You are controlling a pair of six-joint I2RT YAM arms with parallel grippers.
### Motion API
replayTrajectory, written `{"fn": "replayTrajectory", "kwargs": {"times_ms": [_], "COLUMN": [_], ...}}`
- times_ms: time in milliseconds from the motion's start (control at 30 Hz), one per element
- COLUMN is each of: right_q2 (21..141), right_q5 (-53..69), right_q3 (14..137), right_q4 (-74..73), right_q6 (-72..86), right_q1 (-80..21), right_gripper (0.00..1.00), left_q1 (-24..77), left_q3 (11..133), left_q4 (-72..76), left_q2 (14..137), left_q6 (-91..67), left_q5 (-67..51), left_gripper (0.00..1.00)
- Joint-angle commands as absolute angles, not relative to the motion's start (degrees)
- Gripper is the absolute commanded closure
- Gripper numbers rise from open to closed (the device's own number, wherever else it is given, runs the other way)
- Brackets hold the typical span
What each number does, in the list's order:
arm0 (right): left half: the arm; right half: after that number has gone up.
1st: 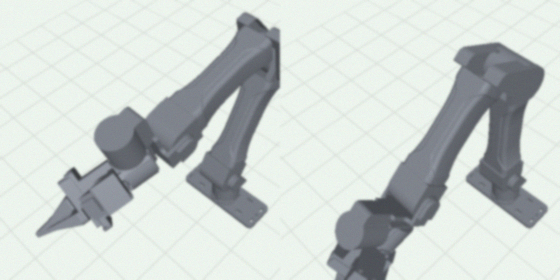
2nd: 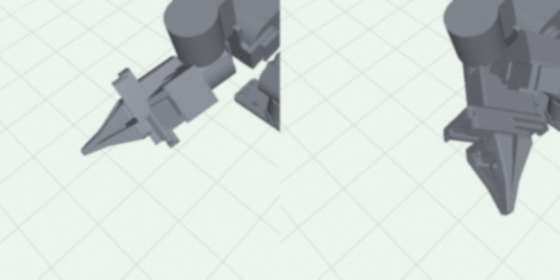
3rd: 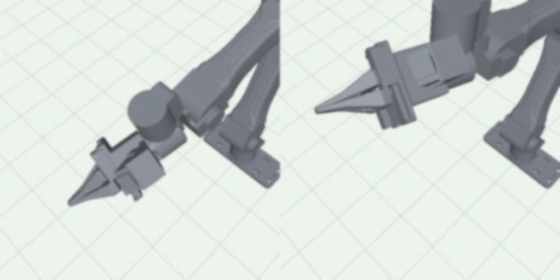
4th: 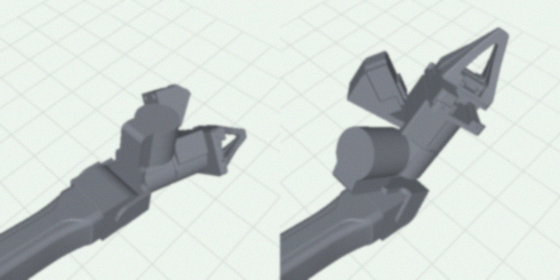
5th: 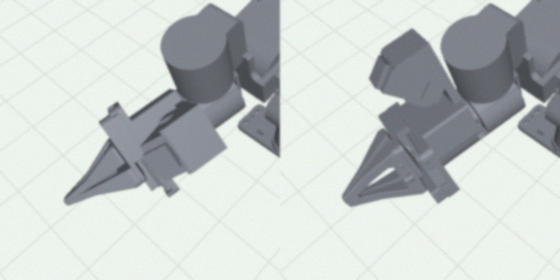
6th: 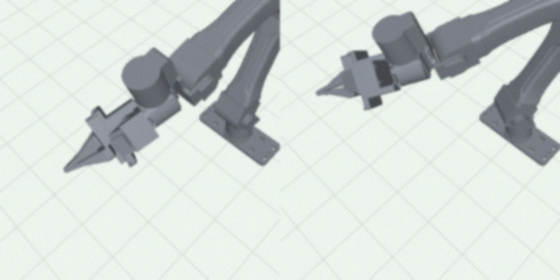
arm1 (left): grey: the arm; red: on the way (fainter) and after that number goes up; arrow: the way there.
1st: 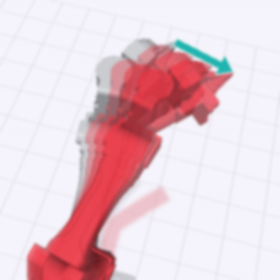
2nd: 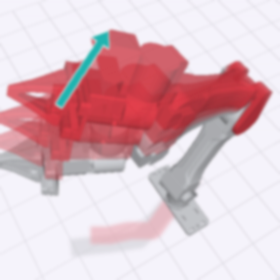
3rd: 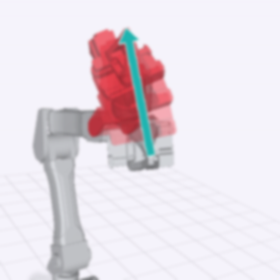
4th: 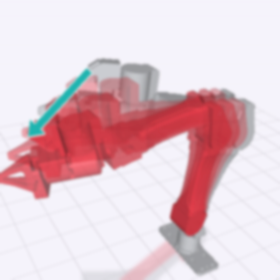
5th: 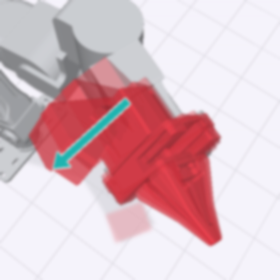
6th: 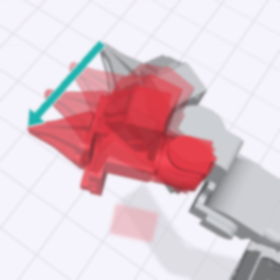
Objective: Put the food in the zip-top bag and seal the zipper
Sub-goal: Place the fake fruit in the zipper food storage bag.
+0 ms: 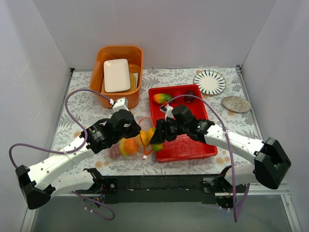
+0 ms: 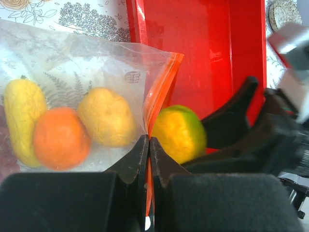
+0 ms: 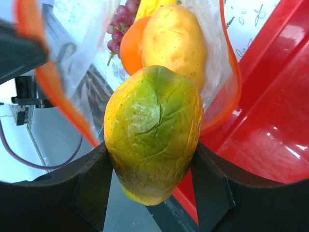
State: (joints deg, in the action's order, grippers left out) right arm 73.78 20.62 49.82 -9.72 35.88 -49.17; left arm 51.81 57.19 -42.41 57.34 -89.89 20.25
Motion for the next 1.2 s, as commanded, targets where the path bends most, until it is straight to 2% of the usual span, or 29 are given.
{"fn": "replayTrajectory", "kwargs": {"times_ms": [0,500,767,800,833,967,1167], "right_q2": [78.21,85.25,90.61,91.40,91.58,90.01,84.03], "right_q5": [21.62,20.48,25.21,25.31,25.40,24.18,18.83], "right_q3": [51.68,53.97,55.45,56.33,56.69,55.38,54.67], "right_q4": [-0.54,10.98,18.54,17.59,17.32,17.05,11.88], "right_q6": [39.72,46.58,48.00,47.81,47.55,46.58,42.81], "right_q1": [-50.71,-53.17,-56.07,-56.16,-56.25,-56.43,-56.34], "right_gripper": [0.64,0.61,0.40,0.36,0.23,0.02,0.02], "left_q1": [51.59,51.59,51.59,51.59,51.59,51.59,51.59], "left_q3": [58.27,56.86,58.45,58.53,58.36,58.62,59.76], "left_q4": [-41.40,-40.08,-41.57,-41.66,-41.83,-42.89,-44.91], "left_q2": [56.60,53.62,53.00,52.91,52.65,50.72,49.48], "left_q6": [-89.56,-90.53,-90.35,-90.35,-90.53,-90.88,-91.14], "left_q5": [19.78,19.07,21.09,21.53,21.88,23.64,27.15], "left_gripper": [1.00,1.00,1.00,1.00,1.00,1.00,1.00]}}
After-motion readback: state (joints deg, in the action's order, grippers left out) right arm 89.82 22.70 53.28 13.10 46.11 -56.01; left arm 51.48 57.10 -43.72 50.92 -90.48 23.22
